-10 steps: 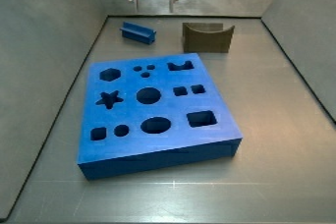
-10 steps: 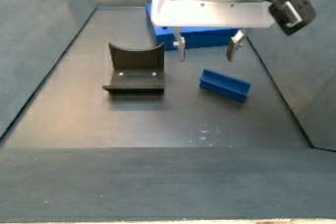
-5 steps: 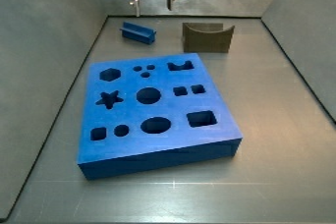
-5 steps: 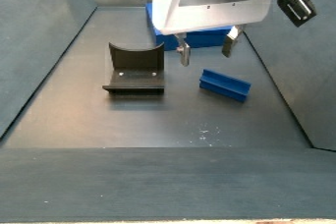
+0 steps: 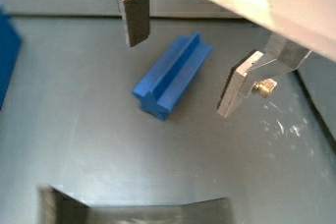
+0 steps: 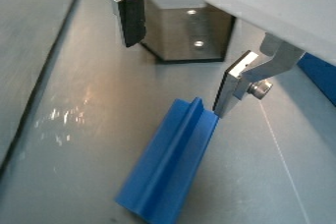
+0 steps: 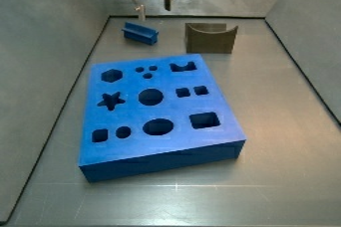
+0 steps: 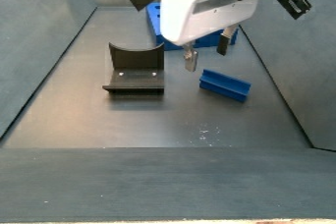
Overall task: Pick up the star object. Move up. Place the star object on the fixture. Regrasp the star object. Move to above the board. Insert the star object.
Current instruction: Pick up the star object.
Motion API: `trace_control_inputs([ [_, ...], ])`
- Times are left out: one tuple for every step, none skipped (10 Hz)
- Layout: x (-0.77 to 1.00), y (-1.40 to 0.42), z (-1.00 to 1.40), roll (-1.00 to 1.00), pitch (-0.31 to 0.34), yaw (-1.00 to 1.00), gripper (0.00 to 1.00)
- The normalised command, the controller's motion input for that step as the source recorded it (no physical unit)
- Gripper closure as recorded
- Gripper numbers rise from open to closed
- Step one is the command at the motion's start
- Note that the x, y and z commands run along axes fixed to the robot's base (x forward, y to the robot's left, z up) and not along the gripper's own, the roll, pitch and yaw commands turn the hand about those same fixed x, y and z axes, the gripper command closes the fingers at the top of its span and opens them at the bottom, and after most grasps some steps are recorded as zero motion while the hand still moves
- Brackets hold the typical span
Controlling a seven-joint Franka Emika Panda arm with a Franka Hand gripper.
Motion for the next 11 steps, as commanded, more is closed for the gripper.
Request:
trace_control_inputs([
  [-0.01,0.0,-0.23,0.0,-0.114,1.0,0.0],
  [-0.04,0.0,-0.25,0.03,-0.111,1.0,0.0],
  [0.0,0.0,-0.15,0.0,0.057,0.42,0.0],
  [0.0,0.0,-0.13,0.01,0.017,0.02,0.0],
  [-0.73,0.18,-0.11,0.0,0.0,-0.06,0.0],
  [-0.85,0.33,-0.08,0.0,0.0,-0.16,0.0],
  [-0.7,0.28,-0.02,0.0,0.0,-0.12,0.0],
  [0.0,0.0,-0.03,0.0,0.0,0.0,0.0],
  [0.03,-0.35,-0.49,0.01,-0.174,0.0,0.0],
  [0.06,-0.43,-0.65,0.1,-0.14,-0.01,0.0],
  [0.09,-0.14,-0.37,0.0,0.0,0.0,0.0],
])
